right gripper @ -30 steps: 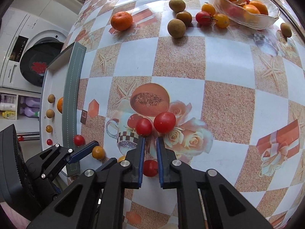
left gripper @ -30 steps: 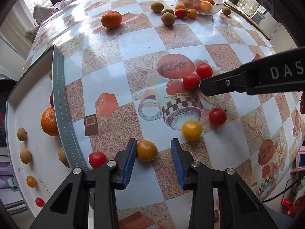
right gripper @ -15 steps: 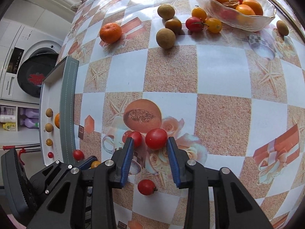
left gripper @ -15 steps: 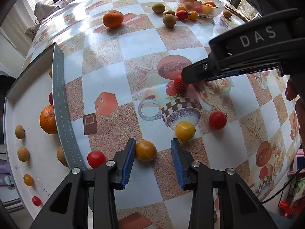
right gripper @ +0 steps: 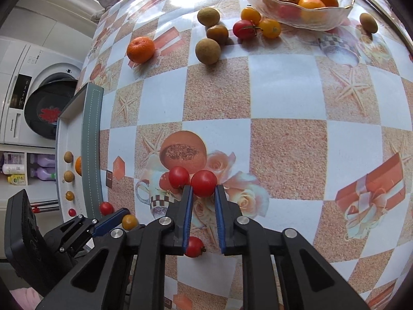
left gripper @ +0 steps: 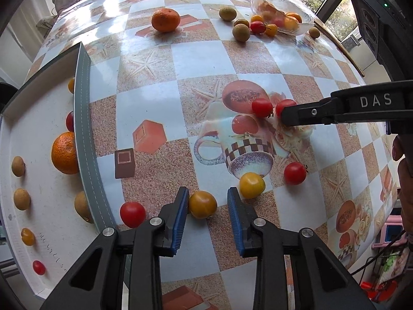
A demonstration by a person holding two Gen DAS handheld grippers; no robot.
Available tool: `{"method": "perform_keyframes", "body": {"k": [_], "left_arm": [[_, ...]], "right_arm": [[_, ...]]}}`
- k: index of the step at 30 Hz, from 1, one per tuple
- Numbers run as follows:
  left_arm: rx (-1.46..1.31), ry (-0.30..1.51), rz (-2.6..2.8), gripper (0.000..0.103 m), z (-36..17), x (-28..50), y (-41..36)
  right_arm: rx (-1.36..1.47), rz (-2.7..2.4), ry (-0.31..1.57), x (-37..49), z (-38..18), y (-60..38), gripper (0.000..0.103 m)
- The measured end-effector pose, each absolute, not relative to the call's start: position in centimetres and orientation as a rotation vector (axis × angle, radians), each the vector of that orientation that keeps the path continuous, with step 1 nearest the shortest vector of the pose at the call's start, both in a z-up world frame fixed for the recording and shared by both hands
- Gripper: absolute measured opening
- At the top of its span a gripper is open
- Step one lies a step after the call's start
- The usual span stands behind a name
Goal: Organize fruits
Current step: 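Grasp a red cherry tomato with the right tool while the left tool grasps a yellow cherry tomato, then carry both held tomatoes over the white tray with both tools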
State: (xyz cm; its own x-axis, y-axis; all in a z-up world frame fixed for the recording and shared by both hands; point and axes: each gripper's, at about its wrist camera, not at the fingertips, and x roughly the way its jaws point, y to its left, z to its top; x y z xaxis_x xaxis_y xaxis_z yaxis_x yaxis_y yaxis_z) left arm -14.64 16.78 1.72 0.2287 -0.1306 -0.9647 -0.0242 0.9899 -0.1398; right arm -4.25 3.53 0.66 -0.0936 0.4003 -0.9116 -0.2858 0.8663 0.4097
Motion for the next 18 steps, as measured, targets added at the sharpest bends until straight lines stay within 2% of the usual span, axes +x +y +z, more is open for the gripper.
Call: {"method": "perform_keyframes", "body": {"k": [8,10,18], "left_arm": [[-0.125,1.341,-0.076,0.033,1.8,-14.6,17.1],[-0.131,1.346,-0.080,0.022,1.8,-14.7,16.9],[-0.181,1.345,-0.086,0.022,2.1,-15.1,17.1]], "right_arm": [[0.079,0.550,1.536,-3.6,0.6,4.2,0.021],[0.086,0.549,1.532,-3.4,0.7,4.1,0.020],[0.079,0.543,1.511,-4.3,2.0,3.3,0.020]]}}
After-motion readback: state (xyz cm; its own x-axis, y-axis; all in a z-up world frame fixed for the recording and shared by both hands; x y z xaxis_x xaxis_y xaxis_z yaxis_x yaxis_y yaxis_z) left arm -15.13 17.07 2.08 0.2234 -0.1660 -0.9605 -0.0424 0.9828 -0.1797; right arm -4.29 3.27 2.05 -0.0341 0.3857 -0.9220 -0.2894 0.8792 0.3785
